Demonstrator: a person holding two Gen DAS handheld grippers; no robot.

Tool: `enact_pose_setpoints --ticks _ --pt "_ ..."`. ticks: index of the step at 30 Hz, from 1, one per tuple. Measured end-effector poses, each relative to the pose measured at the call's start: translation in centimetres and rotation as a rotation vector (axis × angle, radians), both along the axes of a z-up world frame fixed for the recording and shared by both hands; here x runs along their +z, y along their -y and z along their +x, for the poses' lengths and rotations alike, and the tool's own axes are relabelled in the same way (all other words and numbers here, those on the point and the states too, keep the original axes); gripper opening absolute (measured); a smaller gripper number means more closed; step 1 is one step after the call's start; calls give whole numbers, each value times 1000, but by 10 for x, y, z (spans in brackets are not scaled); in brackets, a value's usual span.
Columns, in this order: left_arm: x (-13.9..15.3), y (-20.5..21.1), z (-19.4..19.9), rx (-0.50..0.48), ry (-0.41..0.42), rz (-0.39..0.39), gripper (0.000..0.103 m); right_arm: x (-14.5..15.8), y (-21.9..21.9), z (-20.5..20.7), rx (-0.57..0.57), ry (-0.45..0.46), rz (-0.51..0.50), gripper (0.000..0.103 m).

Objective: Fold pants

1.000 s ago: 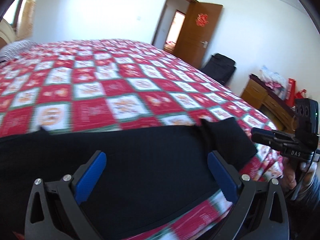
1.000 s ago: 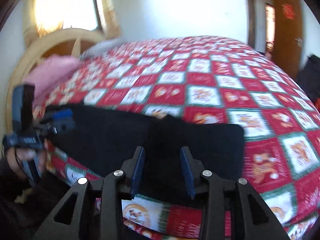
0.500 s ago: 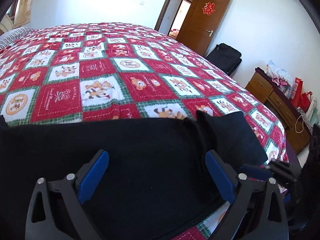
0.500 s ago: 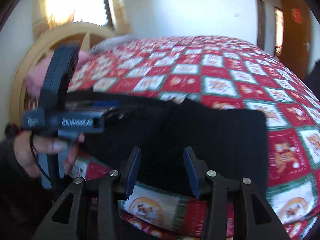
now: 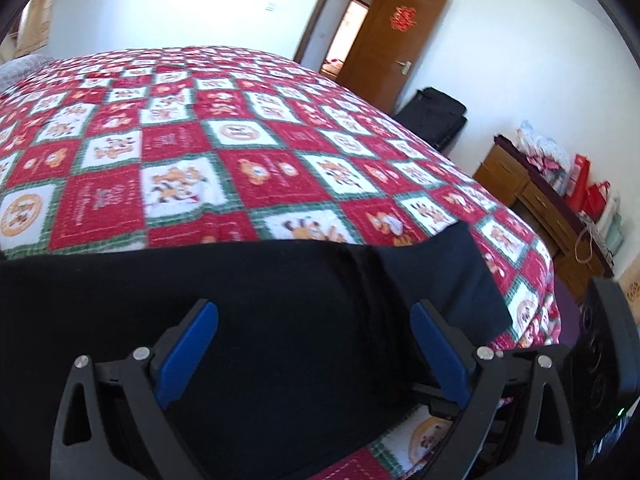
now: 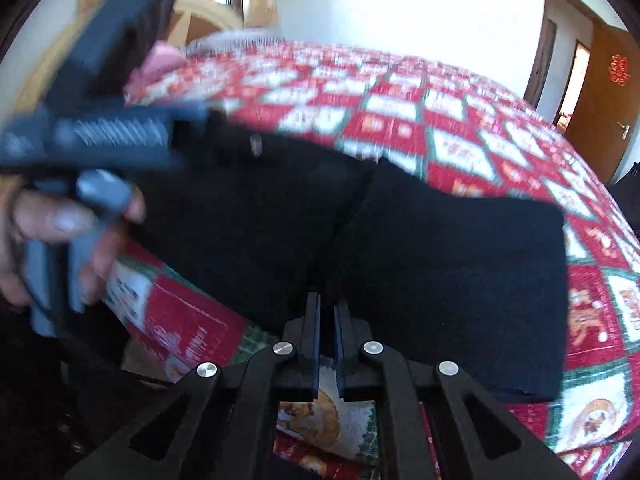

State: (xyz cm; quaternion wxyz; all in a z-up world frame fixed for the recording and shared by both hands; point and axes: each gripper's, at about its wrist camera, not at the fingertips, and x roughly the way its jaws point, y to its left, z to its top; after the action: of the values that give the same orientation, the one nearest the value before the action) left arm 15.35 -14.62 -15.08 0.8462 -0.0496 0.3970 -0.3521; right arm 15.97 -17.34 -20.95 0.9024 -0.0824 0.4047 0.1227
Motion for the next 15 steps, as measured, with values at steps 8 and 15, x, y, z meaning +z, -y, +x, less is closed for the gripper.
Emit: enact_pose_setpoints --ticks 8,15 --pt "1 39 -5 -130 -4 15 82 48 61 -19 -99 180 168 53" --pt "-7 63 -6 -144 -43 47 61 46 161 -18 -520 244 446 56"
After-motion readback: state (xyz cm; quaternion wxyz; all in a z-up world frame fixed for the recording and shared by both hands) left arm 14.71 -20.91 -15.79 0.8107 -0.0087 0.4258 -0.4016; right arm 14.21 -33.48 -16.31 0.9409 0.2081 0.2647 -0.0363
